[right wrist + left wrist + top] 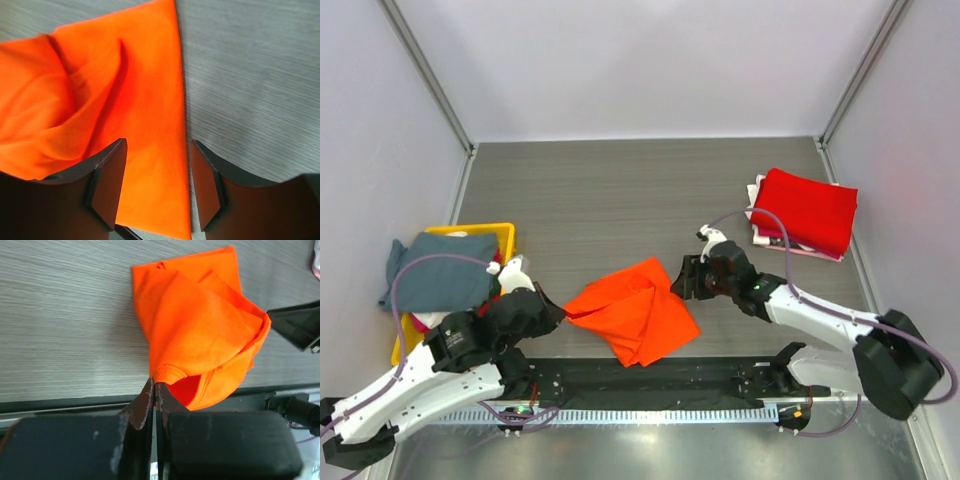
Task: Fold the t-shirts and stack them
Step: Flatten the tshirt out
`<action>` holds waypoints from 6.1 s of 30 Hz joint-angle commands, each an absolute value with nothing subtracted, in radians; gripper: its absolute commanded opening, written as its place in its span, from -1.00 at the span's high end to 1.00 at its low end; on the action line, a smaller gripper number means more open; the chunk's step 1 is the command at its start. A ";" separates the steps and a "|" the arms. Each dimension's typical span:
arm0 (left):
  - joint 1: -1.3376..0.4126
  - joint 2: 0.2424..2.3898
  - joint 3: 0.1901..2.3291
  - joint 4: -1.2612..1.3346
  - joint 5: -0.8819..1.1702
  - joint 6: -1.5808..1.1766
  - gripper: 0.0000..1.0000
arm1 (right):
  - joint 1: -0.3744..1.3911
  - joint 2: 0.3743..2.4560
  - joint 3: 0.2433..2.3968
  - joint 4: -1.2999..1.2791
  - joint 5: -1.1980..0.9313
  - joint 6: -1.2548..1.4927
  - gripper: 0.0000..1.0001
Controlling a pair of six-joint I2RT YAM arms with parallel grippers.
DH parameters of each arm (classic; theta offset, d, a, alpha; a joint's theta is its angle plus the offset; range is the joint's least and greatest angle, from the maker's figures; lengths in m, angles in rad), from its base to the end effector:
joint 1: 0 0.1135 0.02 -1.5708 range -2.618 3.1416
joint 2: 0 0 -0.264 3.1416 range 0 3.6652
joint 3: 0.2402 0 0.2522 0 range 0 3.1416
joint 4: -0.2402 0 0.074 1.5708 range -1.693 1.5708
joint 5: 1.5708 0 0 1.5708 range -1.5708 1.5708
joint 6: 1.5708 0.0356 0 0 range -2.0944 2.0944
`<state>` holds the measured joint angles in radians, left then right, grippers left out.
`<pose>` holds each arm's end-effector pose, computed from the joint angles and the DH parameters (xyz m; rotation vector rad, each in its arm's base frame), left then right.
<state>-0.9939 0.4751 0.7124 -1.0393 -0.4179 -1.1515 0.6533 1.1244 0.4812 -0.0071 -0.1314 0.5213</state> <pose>0.0575 -0.0619 0.2736 -0.3868 2.3324 -0.5985 0.1758 0.1405 0.1866 -0.2296 2.3210 0.7680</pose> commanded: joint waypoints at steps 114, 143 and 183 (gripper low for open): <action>-0.338 1.017 0.902 -0.724 -0.141 -0.868 0.99 | 0.606 1.258 1.090 -0.621 0.396 0.546 0.98; 0.077 0.913 0.970 -0.703 0.047 -0.903 1.00 | 0.362 0.806 0.848 -0.624 0.520 0.808 0.85; -1.143 1.569 1.235 -0.652 -0.288 -0.922 -0.26 | 0.602 0.852 0.684 -0.621 0.580 0.795 -0.35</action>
<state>-1.0924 1.5257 1.1702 -0.6399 -0.2279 -0.8921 0.6491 0.9463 0.7174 -0.5289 0.4625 0.7242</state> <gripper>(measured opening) 0.634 0.679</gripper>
